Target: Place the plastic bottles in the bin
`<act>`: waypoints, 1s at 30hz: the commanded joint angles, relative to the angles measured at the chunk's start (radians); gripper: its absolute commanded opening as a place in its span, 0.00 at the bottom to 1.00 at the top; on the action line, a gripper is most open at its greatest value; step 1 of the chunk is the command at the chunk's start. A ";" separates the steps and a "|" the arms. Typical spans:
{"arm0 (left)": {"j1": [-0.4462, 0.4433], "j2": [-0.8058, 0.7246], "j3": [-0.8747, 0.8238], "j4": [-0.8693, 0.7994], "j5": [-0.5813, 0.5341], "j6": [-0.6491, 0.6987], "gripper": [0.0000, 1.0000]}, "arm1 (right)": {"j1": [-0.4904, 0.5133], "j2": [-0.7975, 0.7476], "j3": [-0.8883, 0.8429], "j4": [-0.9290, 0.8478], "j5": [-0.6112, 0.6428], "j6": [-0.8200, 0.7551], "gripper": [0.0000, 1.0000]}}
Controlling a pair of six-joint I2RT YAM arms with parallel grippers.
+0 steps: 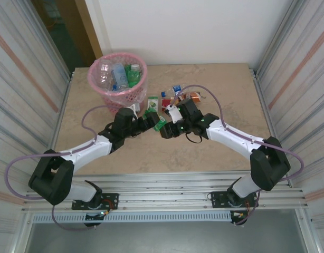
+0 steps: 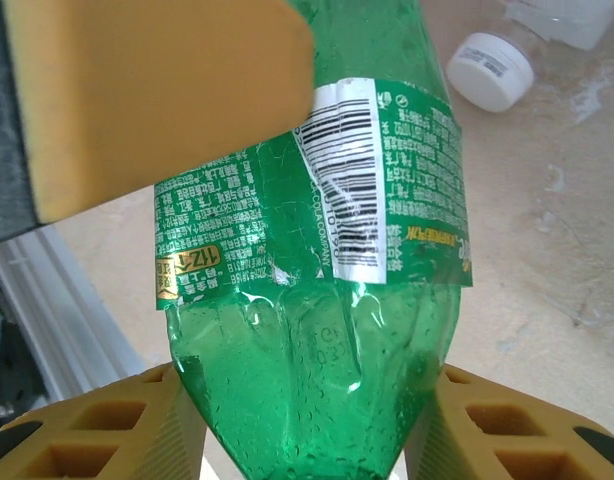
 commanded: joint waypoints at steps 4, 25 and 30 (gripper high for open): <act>-0.005 0.019 0.010 0.099 0.029 -0.036 0.83 | -0.005 -0.018 0.024 0.035 -0.073 0.039 0.19; 0.011 -0.246 0.115 -0.304 -0.107 0.098 0.23 | -0.009 -0.083 0.046 -0.002 0.050 0.037 0.54; 0.076 -0.322 0.261 -0.545 -0.133 0.190 0.23 | -0.021 -0.157 0.043 -0.028 0.097 0.034 0.72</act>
